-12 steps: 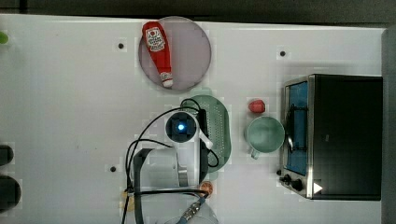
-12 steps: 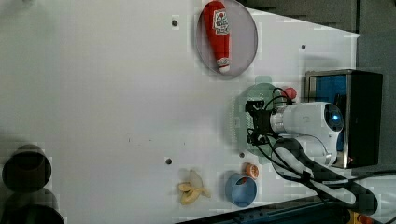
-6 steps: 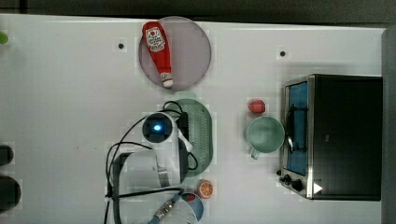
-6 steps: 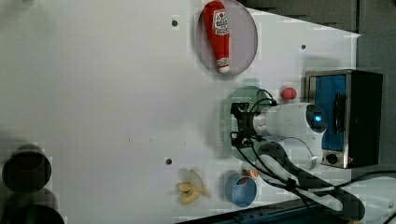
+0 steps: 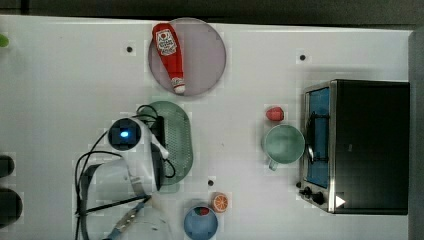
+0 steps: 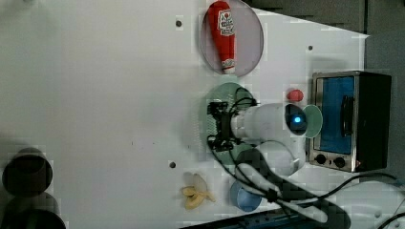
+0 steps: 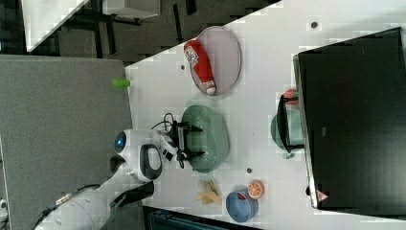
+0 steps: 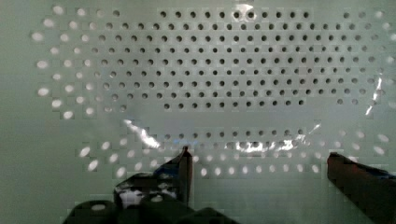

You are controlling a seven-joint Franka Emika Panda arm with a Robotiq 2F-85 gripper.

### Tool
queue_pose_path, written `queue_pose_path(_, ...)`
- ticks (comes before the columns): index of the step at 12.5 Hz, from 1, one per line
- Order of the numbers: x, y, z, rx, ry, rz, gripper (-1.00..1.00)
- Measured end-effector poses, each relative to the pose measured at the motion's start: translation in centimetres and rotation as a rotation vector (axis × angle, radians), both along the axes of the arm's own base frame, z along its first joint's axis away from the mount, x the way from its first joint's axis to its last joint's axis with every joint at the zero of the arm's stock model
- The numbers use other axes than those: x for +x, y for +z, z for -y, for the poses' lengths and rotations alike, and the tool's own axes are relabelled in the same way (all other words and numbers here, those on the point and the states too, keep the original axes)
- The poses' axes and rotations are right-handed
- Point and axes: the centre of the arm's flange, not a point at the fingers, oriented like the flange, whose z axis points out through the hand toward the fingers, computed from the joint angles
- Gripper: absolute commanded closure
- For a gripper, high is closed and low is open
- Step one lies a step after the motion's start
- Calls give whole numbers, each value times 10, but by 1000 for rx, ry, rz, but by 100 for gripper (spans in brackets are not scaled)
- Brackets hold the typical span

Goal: Drag strainer right to left.

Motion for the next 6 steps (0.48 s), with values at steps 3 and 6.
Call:
queue_pose_path(3,-12,-1,-40,19,-6,-44,-100)
queue_pose_path(6,-12,2,-58,8,-5,-40,-100)
